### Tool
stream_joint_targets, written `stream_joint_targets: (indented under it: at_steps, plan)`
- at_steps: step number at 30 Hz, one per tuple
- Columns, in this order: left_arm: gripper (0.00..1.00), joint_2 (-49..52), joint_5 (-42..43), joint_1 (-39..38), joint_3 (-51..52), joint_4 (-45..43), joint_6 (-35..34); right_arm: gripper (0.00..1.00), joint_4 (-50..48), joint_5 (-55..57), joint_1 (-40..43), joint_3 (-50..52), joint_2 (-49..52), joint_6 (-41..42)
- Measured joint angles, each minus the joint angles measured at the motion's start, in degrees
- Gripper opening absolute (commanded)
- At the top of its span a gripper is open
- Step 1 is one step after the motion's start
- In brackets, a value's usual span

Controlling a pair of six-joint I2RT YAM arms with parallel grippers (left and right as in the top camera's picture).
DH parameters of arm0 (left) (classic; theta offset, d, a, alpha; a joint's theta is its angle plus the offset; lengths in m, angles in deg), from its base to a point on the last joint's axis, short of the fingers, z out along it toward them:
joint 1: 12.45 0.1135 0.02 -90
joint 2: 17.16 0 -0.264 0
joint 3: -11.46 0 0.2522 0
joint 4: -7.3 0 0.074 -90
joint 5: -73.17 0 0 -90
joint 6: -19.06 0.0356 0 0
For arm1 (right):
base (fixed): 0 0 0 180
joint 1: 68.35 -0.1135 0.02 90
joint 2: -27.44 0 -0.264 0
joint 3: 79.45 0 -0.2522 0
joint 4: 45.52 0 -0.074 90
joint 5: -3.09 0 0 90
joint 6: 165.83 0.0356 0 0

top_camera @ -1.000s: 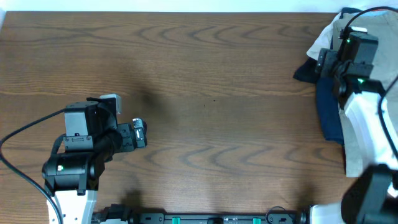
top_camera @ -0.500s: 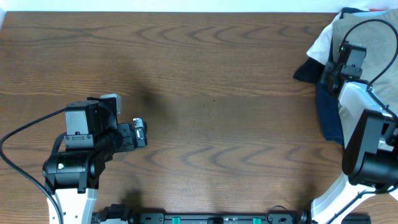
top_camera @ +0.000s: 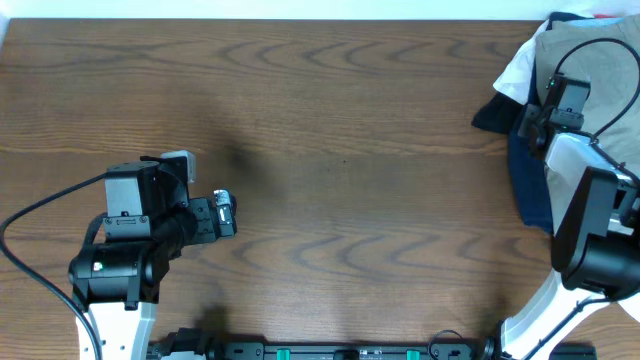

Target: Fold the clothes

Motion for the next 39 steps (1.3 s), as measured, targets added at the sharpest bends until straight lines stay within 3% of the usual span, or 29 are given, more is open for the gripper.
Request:
stream_joint_targets:
  at_steps: [5,13,19,23,29,33,39]
  plan:
    - [0.98,0.83,0.0,0.0,0.0,0.0,0.0,0.03,0.83,-3.74,0.42,-1.09,-7.61,0.02]
    - [0.98,1.7,0.0,0.0,0.0,0.0,0.0,0.01,6.69,-23.91,-1.38,-3.41,-19.37,0.02]
    - [0.98,1.99,0.0,0.0,0.0,0.0,0.0,0.09,23.67,-47.17,-11.45,-3.48,-20.09,-0.57]
    - [0.98,1.99,0.0,0.0,-0.04,0.04,0.0,0.18,33.64,-53.31,-22.01,-3.45,-20.09,-2.93]
    - [0.98,2.01,0.0,0.0,-0.04,-0.02,0.0,0.59,38.99,-52.46,-35.12,-3.45,-20.09,-5.29]
    - [0.98,2.01,0.0,0.0,-0.04,0.0,0.0,0.71,39.3,-44.33,-38.45,-3.45,-20.09,-3.21]
    - [0.98,2.01,0.0,0.0,-0.04,0.02,0.0,0.85,33.94,-21.94,-37.7,-3.45,-20.09,1.03]
